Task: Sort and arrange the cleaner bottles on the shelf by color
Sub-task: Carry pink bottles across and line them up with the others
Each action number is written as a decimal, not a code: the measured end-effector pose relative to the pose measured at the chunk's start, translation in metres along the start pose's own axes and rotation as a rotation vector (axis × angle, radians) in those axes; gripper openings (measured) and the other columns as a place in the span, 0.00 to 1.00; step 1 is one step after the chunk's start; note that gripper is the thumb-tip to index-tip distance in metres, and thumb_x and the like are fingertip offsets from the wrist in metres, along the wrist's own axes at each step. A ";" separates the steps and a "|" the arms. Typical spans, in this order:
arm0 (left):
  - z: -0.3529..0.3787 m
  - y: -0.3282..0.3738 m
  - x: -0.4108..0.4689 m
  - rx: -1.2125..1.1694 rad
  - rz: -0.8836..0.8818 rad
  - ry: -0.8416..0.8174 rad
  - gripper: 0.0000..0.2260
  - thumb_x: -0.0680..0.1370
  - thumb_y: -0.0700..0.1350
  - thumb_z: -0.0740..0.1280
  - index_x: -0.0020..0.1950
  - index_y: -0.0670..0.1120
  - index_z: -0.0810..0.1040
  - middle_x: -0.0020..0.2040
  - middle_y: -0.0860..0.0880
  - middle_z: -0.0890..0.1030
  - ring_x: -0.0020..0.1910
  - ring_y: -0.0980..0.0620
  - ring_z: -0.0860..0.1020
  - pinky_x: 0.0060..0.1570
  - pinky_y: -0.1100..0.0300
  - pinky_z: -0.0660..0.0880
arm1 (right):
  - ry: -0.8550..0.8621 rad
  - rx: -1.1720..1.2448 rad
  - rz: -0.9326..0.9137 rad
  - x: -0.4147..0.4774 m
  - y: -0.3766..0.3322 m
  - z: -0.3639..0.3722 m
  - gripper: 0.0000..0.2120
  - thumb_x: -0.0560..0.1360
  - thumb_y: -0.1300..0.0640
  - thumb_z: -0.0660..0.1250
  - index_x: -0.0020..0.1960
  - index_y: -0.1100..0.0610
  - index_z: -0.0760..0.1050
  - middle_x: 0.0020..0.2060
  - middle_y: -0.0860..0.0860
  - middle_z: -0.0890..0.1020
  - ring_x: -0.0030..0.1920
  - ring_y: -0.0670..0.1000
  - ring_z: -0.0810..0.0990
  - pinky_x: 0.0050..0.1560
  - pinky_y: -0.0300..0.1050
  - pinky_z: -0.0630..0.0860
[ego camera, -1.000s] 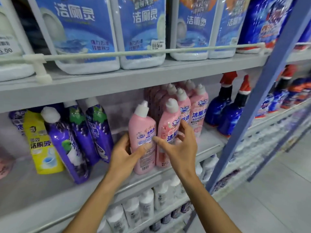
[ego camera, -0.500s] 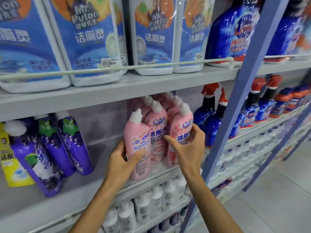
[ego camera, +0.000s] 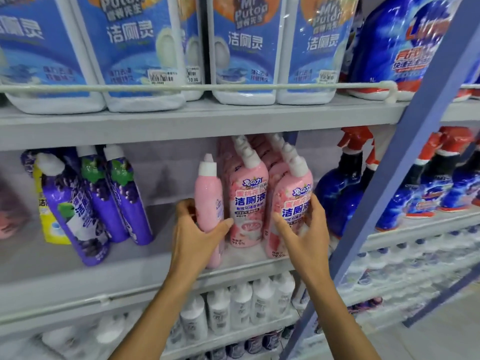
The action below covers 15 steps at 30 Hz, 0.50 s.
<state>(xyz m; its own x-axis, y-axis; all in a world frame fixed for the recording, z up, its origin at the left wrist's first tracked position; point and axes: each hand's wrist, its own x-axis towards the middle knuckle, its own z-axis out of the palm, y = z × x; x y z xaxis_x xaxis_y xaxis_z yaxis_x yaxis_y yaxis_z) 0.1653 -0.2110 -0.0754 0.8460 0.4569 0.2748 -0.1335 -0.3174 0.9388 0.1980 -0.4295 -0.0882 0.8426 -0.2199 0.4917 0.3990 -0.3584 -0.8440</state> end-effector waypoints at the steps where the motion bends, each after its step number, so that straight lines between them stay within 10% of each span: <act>1: -0.002 -0.003 0.002 0.011 -0.006 -0.070 0.34 0.66 0.47 0.84 0.65 0.53 0.68 0.56 0.56 0.81 0.50 0.60 0.83 0.48 0.59 0.79 | -0.020 0.006 0.000 0.002 0.001 -0.003 0.38 0.72 0.44 0.77 0.77 0.44 0.62 0.67 0.38 0.72 0.66 0.34 0.72 0.60 0.28 0.70; 7: -0.037 -0.012 0.023 -0.203 -0.044 -0.554 0.39 0.67 0.41 0.81 0.75 0.51 0.68 0.66 0.50 0.81 0.66 0.50 0.80 0.61 0.55 0.79 | -0.027 -0.042 0.005 0.007 0.002 -0.004 0.48 0.63 0.23 0.69 0.75 0.47 0.65 0.64 0.42 0.73 0.64 0.45 0.76 0.61 0.51 0.79; 15: 0.022 0.014 -0.004 0.200 -0.011 -0.045 0.43 0.52 0.66 0.83 0.60 0.53 0.71 0.57 0.50 0.77 0.53 0.53 0.79 0.50 0.56 0.79 | 0.026 -0.118 -0.005 0.007 0.001 0.000 0.45 0.64 0.26 0.71 0.73 0.47 0.66 0.63 0.43 0.72 0.64 0.46 0.74 0.59 0.55 0.79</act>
<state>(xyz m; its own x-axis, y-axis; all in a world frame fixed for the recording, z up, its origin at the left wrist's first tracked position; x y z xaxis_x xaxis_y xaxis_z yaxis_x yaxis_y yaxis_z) 0.1716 -0.2353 -0.0680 0.8695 0.4253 0.2512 -0.0230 -0.4731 0.8807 0.2040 -0.4313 -0.0855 0.8304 -0.2406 0.5025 0.3565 -0.4638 -0.8111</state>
